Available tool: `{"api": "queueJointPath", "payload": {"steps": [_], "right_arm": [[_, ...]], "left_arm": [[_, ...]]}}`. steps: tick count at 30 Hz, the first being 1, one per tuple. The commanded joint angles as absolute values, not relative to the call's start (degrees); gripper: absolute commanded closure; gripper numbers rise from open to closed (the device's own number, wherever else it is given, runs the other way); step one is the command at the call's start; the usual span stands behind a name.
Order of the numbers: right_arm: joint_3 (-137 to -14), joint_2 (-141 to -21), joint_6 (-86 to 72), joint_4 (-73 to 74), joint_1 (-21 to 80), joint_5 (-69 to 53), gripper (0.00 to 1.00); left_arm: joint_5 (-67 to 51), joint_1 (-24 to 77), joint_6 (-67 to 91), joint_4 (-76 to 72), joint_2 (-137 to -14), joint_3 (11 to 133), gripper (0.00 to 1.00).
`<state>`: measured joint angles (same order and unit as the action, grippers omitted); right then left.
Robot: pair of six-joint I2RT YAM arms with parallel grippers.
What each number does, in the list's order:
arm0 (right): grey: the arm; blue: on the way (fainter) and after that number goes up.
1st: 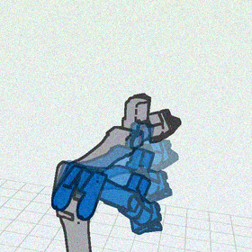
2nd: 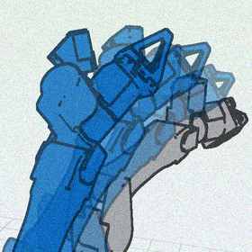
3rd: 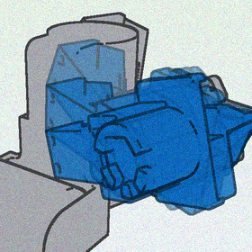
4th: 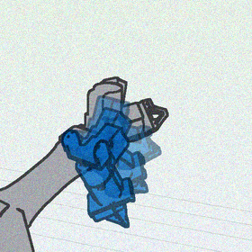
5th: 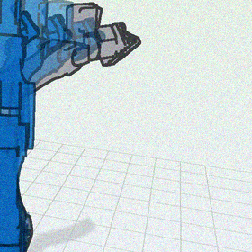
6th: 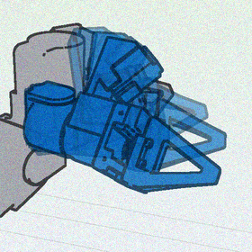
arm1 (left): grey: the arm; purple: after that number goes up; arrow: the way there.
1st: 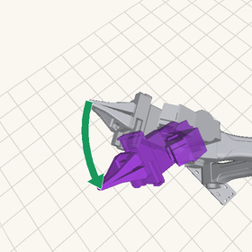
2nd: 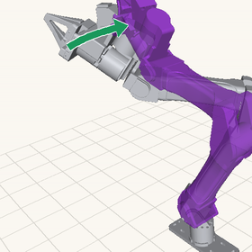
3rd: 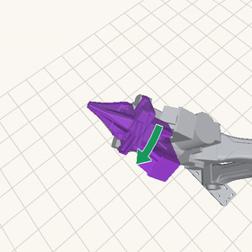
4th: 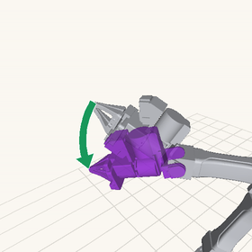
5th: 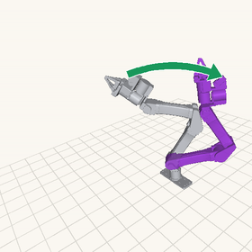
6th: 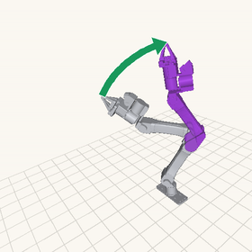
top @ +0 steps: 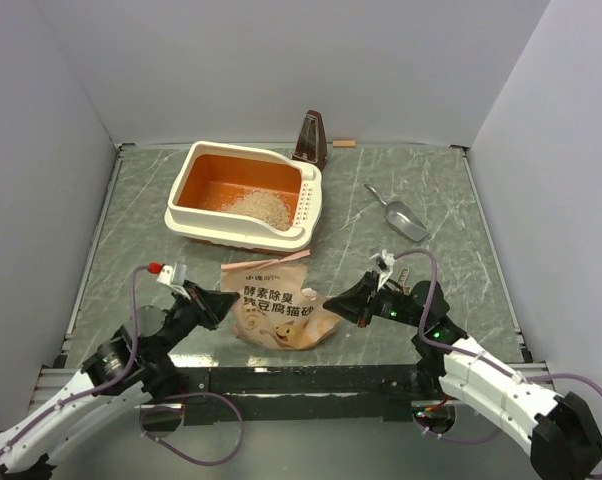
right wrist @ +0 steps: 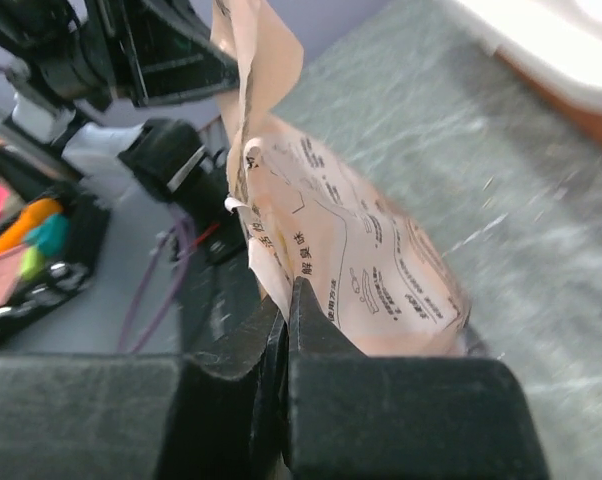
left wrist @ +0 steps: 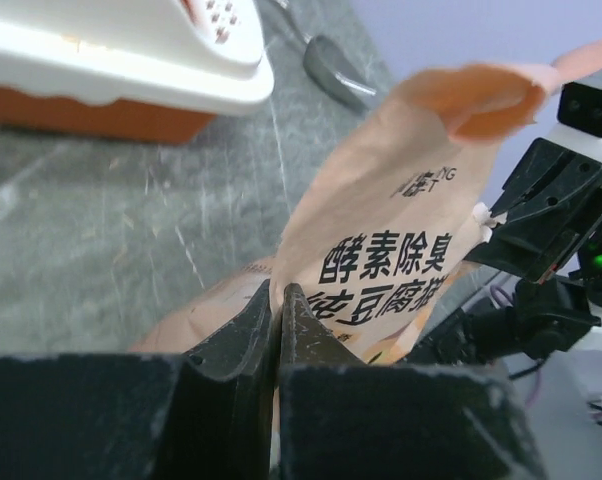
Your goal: Fill the litter box with clean litter
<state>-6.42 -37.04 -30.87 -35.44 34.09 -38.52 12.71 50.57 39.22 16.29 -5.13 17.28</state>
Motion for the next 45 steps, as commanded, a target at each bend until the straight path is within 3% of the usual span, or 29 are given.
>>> {"api": "queueJointPath", "payload": {"steps": [1,5,12,22,25,28,29,32,39,45], "right_arm": [[-14.05,-33.31,-36.81,-15.41,31.64,-44.55,1.00],[-16.43,-35.42,-39.37,-7.22,30.94,-50.26,1.00],[-13.28,-36.56,-44.64,-6.68,30.24,-59.58,1.00],[-9.93,-34.54,-47.55,-11.69,30.23,-61.79,1.00],[-9.84,-34.28,-47.29,-12.04,30.23,-62.31,1.00],[-9.76,-33.58,-46.85,-12.04,30.32,-62.40,1.00],[-9.76,-33.40,-46.58,-11.87,30.24,-62.40,1.00],[-9.32,-32.87,-46.49,-12.22,30.32,-62.75,1.00],[-8.44,-32.26,-46.59,-13.71,30.32,-63.19,1.00],[-8.00,-32.25,-47.64,-15.29,30.23,-63.37,1.00]], "left_arm": [[21.36,50.01,52.10,28.28,-8.07,28.82,0.99],[17.86,49.92,60.36,35.76,-9.58,33.21,0.99],[10.57,50.01,70.04,47.19,-10.11,35.60,0.99],[4.31,50.01,66.65,37.72,-5.72,29.53,0.99],[4.31,50.01,62.95,33.67,-3.96,28.39,0.78],[2.39,49.92,58.82,28.16,-2.90,26.29,0.65],[1.50,50.01,58.10,26.82,-2.99,25.67,0.56],[-0.78,50.01,55.20,23.39,-5.44,24.35,0.50],[-7.01,50.01,47.38,16.97,-16.16,25.66,0.51],[-12.38,50.01,47.46,10.46,-17.49,22.86,0.61]]}}
